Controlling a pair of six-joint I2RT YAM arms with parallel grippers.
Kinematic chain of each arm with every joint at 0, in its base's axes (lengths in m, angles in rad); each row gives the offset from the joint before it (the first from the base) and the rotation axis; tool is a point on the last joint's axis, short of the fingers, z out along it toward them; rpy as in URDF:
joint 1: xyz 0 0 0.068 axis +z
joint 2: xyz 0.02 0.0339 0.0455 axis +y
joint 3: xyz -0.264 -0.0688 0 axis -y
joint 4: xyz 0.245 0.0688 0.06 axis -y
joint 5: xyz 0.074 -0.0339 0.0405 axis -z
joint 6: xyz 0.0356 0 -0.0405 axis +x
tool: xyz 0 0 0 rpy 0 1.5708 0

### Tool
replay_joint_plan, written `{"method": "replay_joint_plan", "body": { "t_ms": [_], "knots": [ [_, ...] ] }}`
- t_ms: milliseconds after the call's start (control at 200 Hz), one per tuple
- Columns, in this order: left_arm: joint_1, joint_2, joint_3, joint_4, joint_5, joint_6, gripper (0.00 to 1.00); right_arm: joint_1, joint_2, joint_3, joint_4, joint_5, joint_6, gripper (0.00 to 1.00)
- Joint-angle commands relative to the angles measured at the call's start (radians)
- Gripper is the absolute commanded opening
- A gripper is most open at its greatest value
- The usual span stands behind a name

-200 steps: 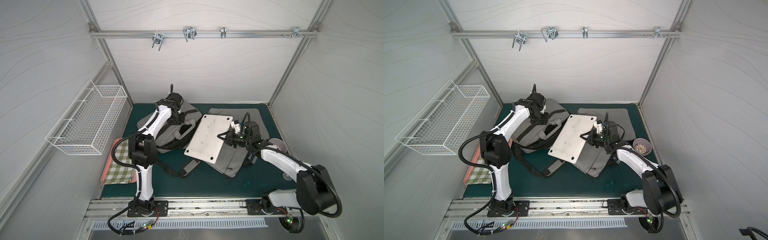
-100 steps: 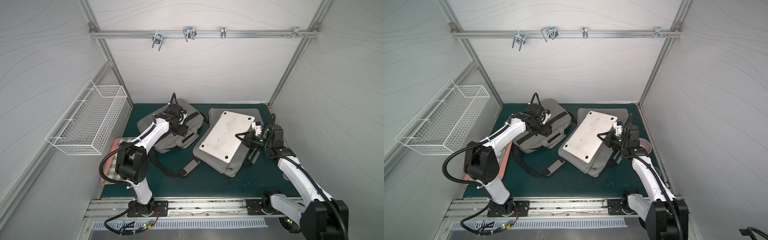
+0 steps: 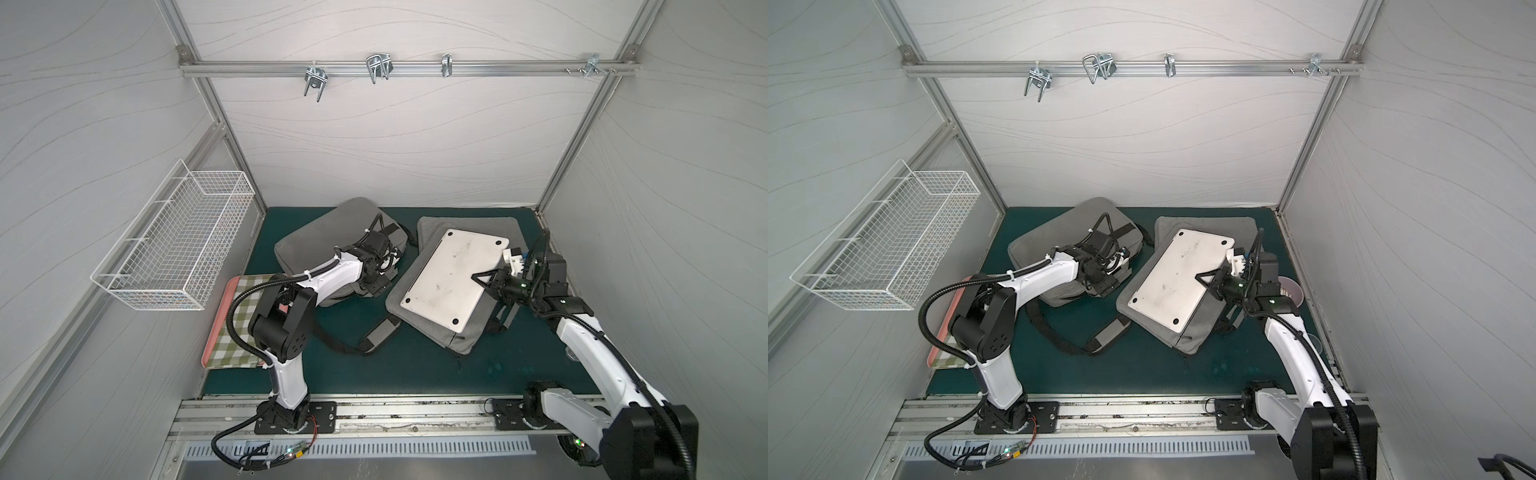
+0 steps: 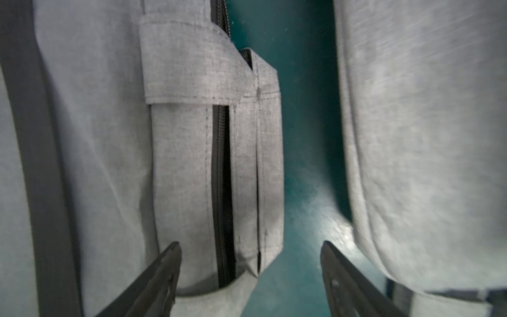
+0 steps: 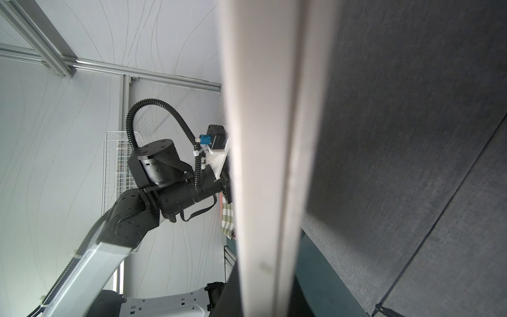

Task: Open the zippered laptop bag and take out the laptop
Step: Move the zippered laptop bag to the center of the board.

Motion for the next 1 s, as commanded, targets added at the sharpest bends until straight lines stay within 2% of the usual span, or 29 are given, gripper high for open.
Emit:
{"method": "replay_joint_plan", "body": {
  "t_ms": [0,385,635,805,995],
  "knots": [
    [-0.02,0.033,0.004,0.062,-0.092,0.047,0.81,-0.001,-0.035,0.015,0.108,-0.067,-0.02,0.0],
    [-0.054,0.165,0.036,0.075,-0.347,0.032,0.81,-0.001,-0.019,0.004,0.119,-0.066,-0.019,0.0],
    [-0.038,0.235,0.081,0.019,-0.366,-0.11,0.8,-0.002,-0.019,-0.001,0.118,-0.065,-0.02,0.0],
    [0.004,0.261,0.125,-0.047,-0.284,-0.22,0.66,-0.002,-0.02,-0.006,0.117,-0.064,-0.021,0.0],
    [0.048,0.313,0.191,-0.116,-0.311,-0.251,0.54,-0.001,-0.018,-0.012,0.12,-0.063,-0.019,0.0]
  ]
}}
